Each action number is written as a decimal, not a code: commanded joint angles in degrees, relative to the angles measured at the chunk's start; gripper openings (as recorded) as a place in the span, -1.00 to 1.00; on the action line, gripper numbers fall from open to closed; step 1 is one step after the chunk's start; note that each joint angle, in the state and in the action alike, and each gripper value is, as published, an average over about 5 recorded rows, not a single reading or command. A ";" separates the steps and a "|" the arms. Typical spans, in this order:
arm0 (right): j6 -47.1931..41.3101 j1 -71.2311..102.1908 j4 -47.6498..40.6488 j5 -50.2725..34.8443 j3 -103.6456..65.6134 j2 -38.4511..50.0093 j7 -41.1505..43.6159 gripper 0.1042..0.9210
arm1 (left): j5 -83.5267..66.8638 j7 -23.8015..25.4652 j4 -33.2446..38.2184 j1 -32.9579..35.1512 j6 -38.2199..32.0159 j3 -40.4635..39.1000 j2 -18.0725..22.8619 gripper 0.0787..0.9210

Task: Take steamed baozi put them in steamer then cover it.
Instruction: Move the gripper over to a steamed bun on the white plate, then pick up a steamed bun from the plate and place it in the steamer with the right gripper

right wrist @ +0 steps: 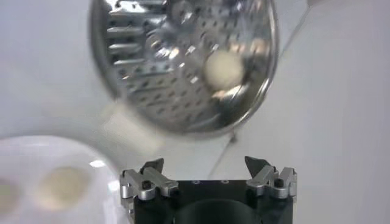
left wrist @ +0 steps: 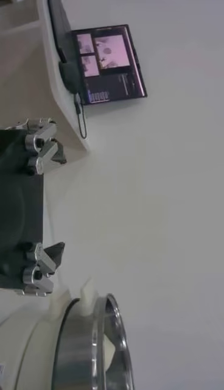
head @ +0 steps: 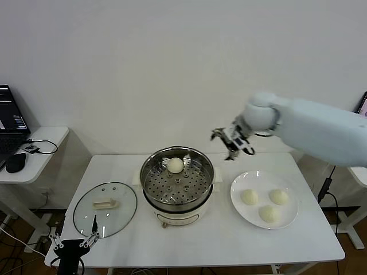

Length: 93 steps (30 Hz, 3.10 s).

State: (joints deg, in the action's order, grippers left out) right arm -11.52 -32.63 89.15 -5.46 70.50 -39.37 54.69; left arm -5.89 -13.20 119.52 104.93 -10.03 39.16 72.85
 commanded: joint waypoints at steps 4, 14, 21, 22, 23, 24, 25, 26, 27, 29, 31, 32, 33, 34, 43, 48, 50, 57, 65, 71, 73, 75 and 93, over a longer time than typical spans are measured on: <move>-6.86 21.90 6.32 5.13 -13.79 15.82 1.87 0.76 | -0.79 0.28 -0.54 -0.76 1.31 0.58 -0.76 0.77; -5.79 34.41 -1.12 10.51 -22.12 10.51 2.69 0.76 | 0.16 0.61 -0.08 -0.09 1.96 0.68 -0.19 0.77; -3.64 36.12 -10.35 14.05 -24.44 3.43 3.47 0.76 | 0.57 0.59 0.25 0.70 1.87 1.03 0.46 0.77; -3.20 36.27 -11.76 14.43 -24.77 2.34 3.57 0.76 | 0.60 0.58 0.28 0.78 1.86 1.10 0.56 0.77; -2.83 36.42 -13.03 14.75 -25.07 1.40 3.68 0.76 | 0.62 0.56 0.29 0.84 1.85 1.16 0.63 0.77; -2.37 36.64 -14.38 15.04 -25.42 0.27 3.78 0.76 | 0.63 0.55 0.29 0.89 1.83 1.25 0.69 0.77; -2.00 36.86 -15.64 15.26 -25.74 -0.73 3.88 0.76 | 0.63 0.54 0.27 0.94 1.81 1.36 0.74 0.77; -1.74 37.08 -16.68 15.40 -26.07 -1.61 3.97 0.76 | 0.61 0.53 0.27 0.99 1.79 1.48 0.76 0.77; -1.51 37.32 -17.62 15.53 -26.40 -2.50 4.05 0.76 | 0.59 0.52 0.26 1.04 1.77 1.60 0.76 0.77; -1.03 37.77 -19.23 15.82 -27.03 -4.17 4.12 0.76 | 0.53 0.51 0.21 1.11 1.73 1.89 0.71 0.77; -0.66 38.09 -20.62 16.10 -27.54 -5.70 4.13 0.76 | 0.46 0.50 0.07 1.10 1.70 2.17 0.59 0.77; -0.50 38.18 -21.26 16.22 -27.73 -6.41 4.14 0.76 | 0.43 0.50 -0.02 1.06 1.69 2.28 0.54 0.77; -0.42 38.22 -21.78 16.28 -27.84 -6.93 4.14 0.76 | 0.40 0.49 -0.12 1.01 1.69 2.36 0.49 0.77; -0.37 38.21 -22.31 16.33 -27.92 -7.46 4.13 0.76 | 0.39 0.49 -0.22 0.96 1.68 2.41 0.46 0.77; -0.59 37.70 -25.07 17.37 -27.69 -9.25 4.17 0.76 | 0.24 0.42 -0.78 0.53 1.64 2.44 0.56 0.77; -0.77 37.96 -25.87 17.81 -27.85 -9.59 4.12 0.74 | 0.16 0.36 -0.88 0.37 1.63 2.45 0.63 0.77; -0.82 38.05 -26.11 17.84 -28.02 -9.73 4.05 0.69 | 0.16 0.36 -0.88 0.33 1.63 2.44 0.66 0.77; -1.21 37.71 -24.89 17.19 -28.32 -9.15 4.39 0.37 | 0.16 0.29 -0.78 0.40 1.61 2.45 0.77 0.77; -2.40 32.48 -19.30 13.95 -25.41 -5.11 5.86 0.24 | 0.15 0.21 -0.46 0.43 1.61 2.54 0.80 0.77; -3.66 18.90 -14.27 8.56 -17.89 -0.85 6.92 0.24 | 0.14 0.23 -0.17 0.36 1.62 2.39 0.65 0.77; -4.11 13.90 -13.50 6.65 -14.80 -0.65 7.09 0.24 | 0.14 0.24 0.00 0.23 1.64 2.22 0.63 0.77; -4.82 9.01 -12.68 3.92 -11.76 -1.06 7.14 0.24 | 0.15 0.25 0.20 0.14 1.66 1.91 0.62 0.77; -17.80 -5.08 -9.42 -20.78 -2.58 -21.64 -0.34 0.27 | -0.35 0.37 -0.01 -1.52 1.77 1.56 -0.01 0.77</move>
State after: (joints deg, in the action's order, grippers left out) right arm -22.98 -31.90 78.45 -14.15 63.68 -50.92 58.13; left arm -6.22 -12.84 119.63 103.57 -8.26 40.75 72.84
